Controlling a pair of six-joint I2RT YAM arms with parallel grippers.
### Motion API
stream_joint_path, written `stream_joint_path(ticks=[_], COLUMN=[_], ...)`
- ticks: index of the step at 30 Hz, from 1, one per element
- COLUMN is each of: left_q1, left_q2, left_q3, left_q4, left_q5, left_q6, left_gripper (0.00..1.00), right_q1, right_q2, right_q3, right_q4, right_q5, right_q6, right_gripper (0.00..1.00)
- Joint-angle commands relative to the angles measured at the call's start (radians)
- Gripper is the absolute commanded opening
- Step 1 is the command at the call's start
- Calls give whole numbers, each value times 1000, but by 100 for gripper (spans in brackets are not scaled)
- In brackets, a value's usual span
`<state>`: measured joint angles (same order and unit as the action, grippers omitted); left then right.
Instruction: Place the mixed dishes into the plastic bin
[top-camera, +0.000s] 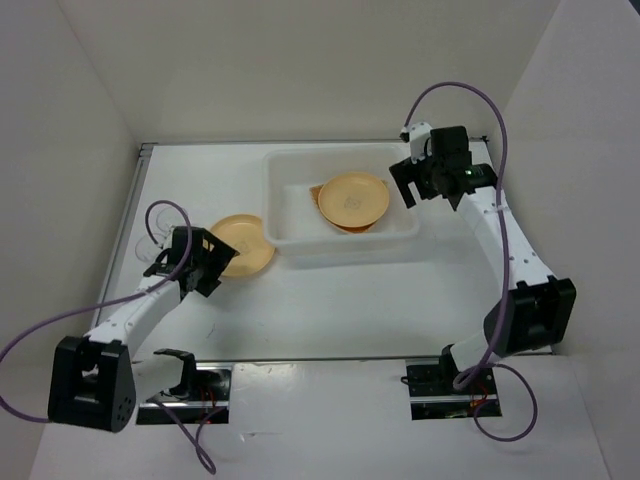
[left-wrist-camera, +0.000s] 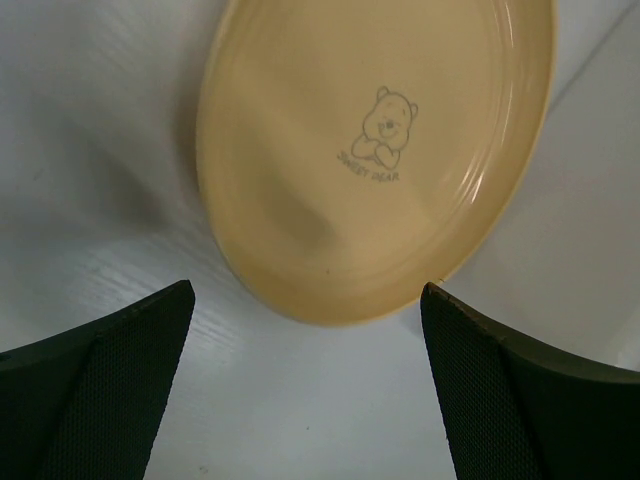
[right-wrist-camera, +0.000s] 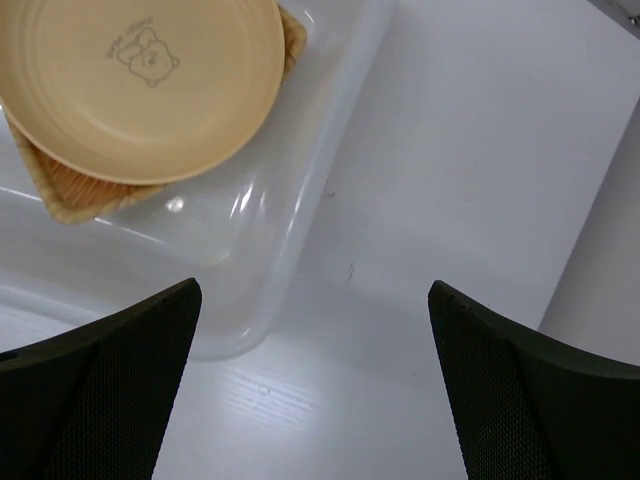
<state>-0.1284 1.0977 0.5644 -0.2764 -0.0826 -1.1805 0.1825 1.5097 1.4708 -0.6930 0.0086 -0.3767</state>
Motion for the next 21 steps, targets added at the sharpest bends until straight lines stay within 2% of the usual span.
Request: stream_joint_path(ticks=[1,5,10,13,14,17,18,20,21], left_q1=[76,111,154,154,154,154,154,154,154], left_q2=[80,186,309,408,421,442,442,452,452], left_q3=[14,14,2,52,52,75,90,106,118], left_q4=[164,210,292,292,305,306,283,238,226], left_q5=[141,155,198,221,230,239,230,218,202], left_q6=[18,53,88,111,111,111,111,120,120], left_gripper=[100,100,100,93,75,35,15,0,0], right_q1=[-17,-87,-118,-118,-129,-149,-149,-160,-160], right_q2=[-95,-115,-143,-166,-166,-166,-175,-175,-175], right_q3=[-84,-102,-121,-130,-130,-130,-130,-141,-141], right_q4=[70,70,70,79,79,79,79,79,79], right_q5=[36,21,56,67,67,67,67,67,67], right_q6=[-10,-10,-31,-31,-31,-31,-31,-31,-31], right_gripper=[99,99,99,99,99,99,99,99,99])
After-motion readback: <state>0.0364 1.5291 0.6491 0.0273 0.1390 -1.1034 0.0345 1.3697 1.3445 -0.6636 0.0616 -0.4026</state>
